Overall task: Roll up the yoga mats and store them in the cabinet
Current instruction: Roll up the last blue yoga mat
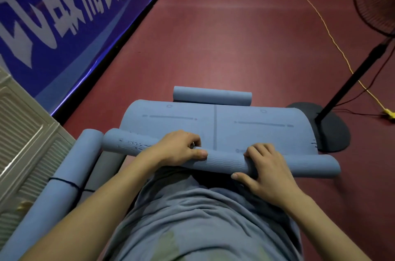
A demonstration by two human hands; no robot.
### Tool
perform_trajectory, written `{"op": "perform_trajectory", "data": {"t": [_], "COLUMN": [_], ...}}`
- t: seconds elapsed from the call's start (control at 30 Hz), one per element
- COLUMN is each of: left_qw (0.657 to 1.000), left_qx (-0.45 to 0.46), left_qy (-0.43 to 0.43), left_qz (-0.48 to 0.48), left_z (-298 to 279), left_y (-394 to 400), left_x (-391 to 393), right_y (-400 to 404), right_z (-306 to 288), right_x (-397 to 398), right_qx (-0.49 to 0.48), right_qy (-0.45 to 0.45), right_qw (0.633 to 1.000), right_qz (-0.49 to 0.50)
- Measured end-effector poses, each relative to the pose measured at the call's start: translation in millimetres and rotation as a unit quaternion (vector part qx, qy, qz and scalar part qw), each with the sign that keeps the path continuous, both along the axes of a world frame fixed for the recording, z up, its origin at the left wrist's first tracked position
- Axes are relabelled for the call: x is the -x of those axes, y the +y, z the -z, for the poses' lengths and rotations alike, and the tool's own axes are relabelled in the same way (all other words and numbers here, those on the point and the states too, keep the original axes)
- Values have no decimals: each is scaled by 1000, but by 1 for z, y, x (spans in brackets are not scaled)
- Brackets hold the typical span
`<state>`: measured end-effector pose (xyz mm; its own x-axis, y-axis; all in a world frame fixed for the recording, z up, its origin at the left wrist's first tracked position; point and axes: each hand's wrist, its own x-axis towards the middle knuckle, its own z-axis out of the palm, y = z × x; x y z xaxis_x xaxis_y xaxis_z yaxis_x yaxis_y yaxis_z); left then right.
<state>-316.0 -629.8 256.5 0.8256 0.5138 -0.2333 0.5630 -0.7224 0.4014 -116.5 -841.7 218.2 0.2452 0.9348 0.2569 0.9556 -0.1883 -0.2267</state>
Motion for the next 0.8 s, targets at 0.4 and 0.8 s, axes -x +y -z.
{"op": "perform_trajectory", "data": {"t": [0.4,0.8], "left_qw": [988,952], "left_qx": [-150,-264], "left_qy": [-3,-158], "left_qz": [-36,0], "left_z": [3,37], "left_y": [-15,-19], "left_x": [-10,15], "right_y": [16,39], "right_z": [-1,-26], "right_x": [8,-7], "right_qx": [-20,37], "right_qy": [-55,46], "right_qw": [994,990], "right_qz": [95,126]}}
